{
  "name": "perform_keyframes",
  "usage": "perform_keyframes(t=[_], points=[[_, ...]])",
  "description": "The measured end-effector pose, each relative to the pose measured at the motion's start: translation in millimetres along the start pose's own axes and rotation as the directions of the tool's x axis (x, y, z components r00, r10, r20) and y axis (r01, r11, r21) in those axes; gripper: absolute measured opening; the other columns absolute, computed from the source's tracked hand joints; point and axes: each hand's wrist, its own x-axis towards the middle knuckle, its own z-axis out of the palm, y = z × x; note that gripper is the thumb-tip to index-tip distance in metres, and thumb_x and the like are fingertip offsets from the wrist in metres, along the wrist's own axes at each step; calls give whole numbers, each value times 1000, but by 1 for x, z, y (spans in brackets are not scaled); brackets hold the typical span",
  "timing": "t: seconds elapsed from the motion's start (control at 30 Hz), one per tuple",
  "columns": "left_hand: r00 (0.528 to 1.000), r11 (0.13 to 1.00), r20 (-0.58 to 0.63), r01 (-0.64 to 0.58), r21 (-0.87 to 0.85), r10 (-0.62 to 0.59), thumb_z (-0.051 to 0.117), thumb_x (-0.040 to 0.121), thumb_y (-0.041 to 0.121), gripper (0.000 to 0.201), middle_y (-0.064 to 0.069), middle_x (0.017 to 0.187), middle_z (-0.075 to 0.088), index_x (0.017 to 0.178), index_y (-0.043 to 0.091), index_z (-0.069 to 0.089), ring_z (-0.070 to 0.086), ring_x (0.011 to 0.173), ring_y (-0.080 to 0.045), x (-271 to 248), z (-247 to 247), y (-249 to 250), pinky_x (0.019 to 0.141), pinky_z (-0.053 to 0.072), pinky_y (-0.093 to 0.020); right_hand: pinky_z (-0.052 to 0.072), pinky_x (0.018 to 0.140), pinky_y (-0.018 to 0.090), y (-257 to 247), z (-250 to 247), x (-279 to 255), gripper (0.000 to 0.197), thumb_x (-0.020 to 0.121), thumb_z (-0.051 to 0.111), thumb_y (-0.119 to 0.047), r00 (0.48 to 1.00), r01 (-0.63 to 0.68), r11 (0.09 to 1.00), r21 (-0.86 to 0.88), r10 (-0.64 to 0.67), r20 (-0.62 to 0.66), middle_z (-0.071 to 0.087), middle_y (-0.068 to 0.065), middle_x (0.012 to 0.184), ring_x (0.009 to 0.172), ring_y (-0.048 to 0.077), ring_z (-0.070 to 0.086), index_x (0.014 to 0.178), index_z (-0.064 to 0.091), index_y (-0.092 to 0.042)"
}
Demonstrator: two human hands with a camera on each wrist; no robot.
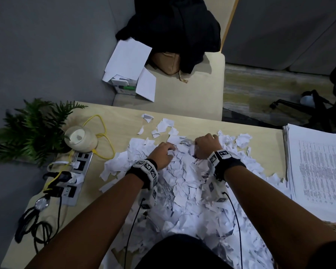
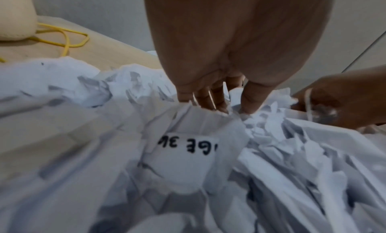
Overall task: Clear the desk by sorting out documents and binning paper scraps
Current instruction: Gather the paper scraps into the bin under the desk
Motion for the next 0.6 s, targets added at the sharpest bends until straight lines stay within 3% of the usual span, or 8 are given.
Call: perform_keyframes(t=[0.1,0.17,0.3,0.37,0.4,0.47,0.53,0.6], points=[[1000,1000,-7,22,-10,-22,51,96,13,28,-10,131,54,124,8,55,53,120,-24,-5,-7,3,98,39,-28,22,109,47,7,-12,-14,34,80,56,-17,1000,27,994,107,-26,-11,61,7,99,111,29,54,113,47,-14],[999,999,-24,44,-1,-44,50,98,18,31,-8,132,54,127,9,55,52,121,-23,-9,-11,5,101,40,-31,22,107,43,12,-23,-23,46,75,66,-21,999,31,988,151,-29,-20,58,1,93,107,24,55,116,44,-18],[992,997,-123,-10,80,19,63,83,17,40,-1,131,54,123,21,59,50,121,-21,-22,-20,16,98,43,-34,28,85,30,16,-47,-39,62,63,81,-30,998,61,975,214,-64,11,63,-4,94,95,21,55,117,51,-25],[998,995,-65,-20,-98,14,64,71,7,50,3,126,56,119,23,62,54,113,-17,-34,-23,29,85,46,-26,37,77,28,15,-54,-49,47,59,83,-31,995,83,965,250,-93,26,60,-6,83,82,19,53,100,61,-28],[1000,985,-10,-20,-173,19,62,67,7,52,4,124,58,116,23,64,56,109,-16,-40,-24,35,79,46,-23,40,70,28,14,-56,-55,32,58,83,-29,993,98,957,272,-114,44,56,-4,72,73,20,49,82,62,-26],[994,981,98,-37,-191,57,58,63,11,51,4,123,60,111,25,68,58,109,-16,-51,-24,44,81,45,-22,36,57,29,13,-52,-68,33,64,81,-21,979,142,944,298,-178,98,48,8,54,60,20,40,55,50,-14],[984,994,169,-36,-100,53,58,70,9,43,5,121,58,109,25,70,61,107,-19,-60,-21,46,84,50,-27,33,55,29,11,-43,-85,28,68,75,-12,968,184,934,306,-226,109,51,23,55,53,18,36,56,54,1],[979,999,199,-38,-21,42,59,79,9,34,3,120,61,106,25,72,61,106,-20,-67,-13,42,89,50,-29,37,55,30,11,-30,-99,18,69,72,-10,972,180,928,326,-219,88,54,18,55,52,17,40,62,61,3]])
